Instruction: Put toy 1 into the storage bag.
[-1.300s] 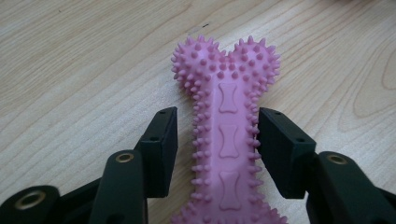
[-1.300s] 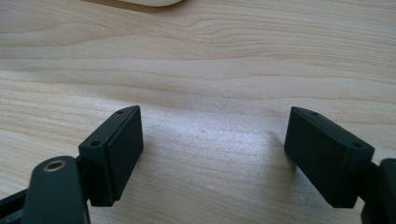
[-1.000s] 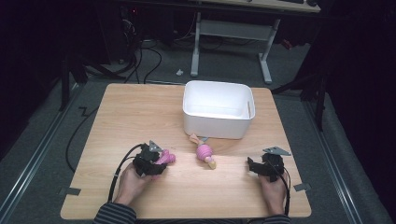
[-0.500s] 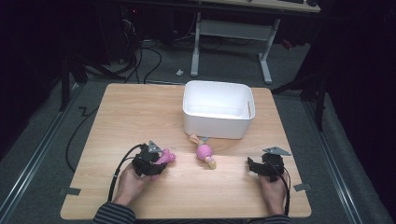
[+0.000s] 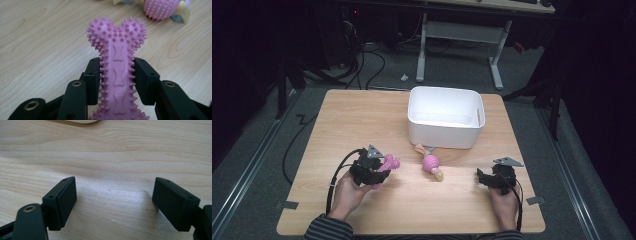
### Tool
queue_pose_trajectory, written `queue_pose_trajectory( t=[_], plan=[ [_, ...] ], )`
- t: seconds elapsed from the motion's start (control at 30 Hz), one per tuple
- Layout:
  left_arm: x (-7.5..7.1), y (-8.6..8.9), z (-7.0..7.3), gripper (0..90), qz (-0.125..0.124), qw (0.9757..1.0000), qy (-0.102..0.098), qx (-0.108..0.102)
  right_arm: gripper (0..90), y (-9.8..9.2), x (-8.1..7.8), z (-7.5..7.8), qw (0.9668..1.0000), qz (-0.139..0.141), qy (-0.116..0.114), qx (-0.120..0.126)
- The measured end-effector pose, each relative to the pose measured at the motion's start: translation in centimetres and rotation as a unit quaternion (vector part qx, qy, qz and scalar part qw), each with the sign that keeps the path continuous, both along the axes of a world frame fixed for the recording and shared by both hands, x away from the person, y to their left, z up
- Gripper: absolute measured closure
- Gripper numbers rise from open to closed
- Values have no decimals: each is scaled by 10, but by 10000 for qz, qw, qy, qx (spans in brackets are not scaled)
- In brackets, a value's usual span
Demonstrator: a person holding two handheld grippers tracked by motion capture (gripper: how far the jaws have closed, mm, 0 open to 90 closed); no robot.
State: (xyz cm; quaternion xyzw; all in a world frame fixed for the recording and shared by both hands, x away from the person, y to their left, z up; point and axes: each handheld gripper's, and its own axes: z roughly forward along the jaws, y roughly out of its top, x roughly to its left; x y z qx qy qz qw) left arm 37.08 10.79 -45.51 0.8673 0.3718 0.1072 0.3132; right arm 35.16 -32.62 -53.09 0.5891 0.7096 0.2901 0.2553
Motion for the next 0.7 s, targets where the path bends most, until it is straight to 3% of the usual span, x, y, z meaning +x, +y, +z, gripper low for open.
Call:
queue_pose_trajectory(
  t=[0.13,0.37,0.7],
  plan=[
    [1,0,14,592,50,9999,11,-130,196,0,0,0,10000,-5,3,5],
    [1,-3,40,592,-56,9997,-150,-202,197,0,0,0,10000,1,7,-4],
    [11,-7,56,592,-144,9995,-59,-287,197,0,0,0,10000,15,1,-2]
  ],
)
